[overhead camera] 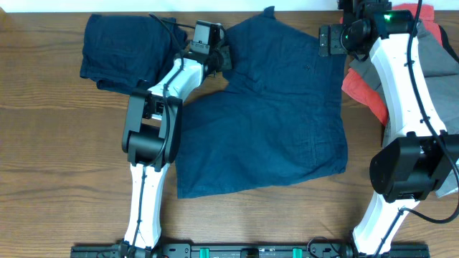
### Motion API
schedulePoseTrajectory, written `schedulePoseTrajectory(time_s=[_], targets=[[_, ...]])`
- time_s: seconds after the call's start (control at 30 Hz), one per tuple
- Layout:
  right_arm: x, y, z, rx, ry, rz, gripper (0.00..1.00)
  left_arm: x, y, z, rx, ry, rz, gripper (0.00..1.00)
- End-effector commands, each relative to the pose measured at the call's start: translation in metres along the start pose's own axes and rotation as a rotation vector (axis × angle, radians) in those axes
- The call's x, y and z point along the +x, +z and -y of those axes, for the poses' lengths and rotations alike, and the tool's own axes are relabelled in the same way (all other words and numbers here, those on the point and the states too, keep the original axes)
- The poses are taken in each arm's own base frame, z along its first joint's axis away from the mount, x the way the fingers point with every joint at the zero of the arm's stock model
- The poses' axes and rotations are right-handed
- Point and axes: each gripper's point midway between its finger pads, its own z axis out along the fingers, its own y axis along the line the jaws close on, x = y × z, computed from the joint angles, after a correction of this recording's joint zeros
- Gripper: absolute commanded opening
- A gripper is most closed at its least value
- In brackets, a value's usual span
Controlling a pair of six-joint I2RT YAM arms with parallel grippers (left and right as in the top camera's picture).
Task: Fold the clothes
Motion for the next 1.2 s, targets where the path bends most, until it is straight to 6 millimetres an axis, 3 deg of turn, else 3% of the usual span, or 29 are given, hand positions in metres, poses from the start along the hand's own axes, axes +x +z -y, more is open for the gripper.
schedulePoseTrajectory(time_s=[0.0, 0.1, 0.27, 0.47, 0.7, 0.97, 1.17], targets=[[-0.002, -0.003, -0.012, -0.015, -0.029, 0.007, 0.93, -0.007, -0.004, -0.022, -0.042, -0.028, 0.000, 0.06], [0.000, -0.002, -0.011, -0.014, -0.024, 0.001, 0.89, -0.006, -0.019, -0.050, -0.158, -0.089, -0.023, 0.06], [0.004, 0.004, -0.011, -0.013, 0.048, -0.018, 0.87, -0.003, -0.072, -0.082, -0.341, -0.134, -0.081, 0.06], [0.013, 0.022, -0.018, -0.023, 0.088, -0.063, 0.87, 0.017, -0.127, -0.080, -0.415, -0.153, -0.199, 0.06], [0.029, 0.043, -0.024, -0.033, 0.081, -0.135, 0.90, 0.048, -0.148, -0.085, -0.463, -0.133, -0.343, 0.11], [0.043, 0.047, -0.022, -0.024, 0.083, -0.191, 0.97, 0.064, -0.162, -0.092, -0.506, -0.083, -0.428, 0.40], [0.048, 0.057, -0.019, -0.022, 0.111, -0.215, 0.97, 0.065, -0.201, -0.097, -0.598, -0.057, -0.450, 0.43]])
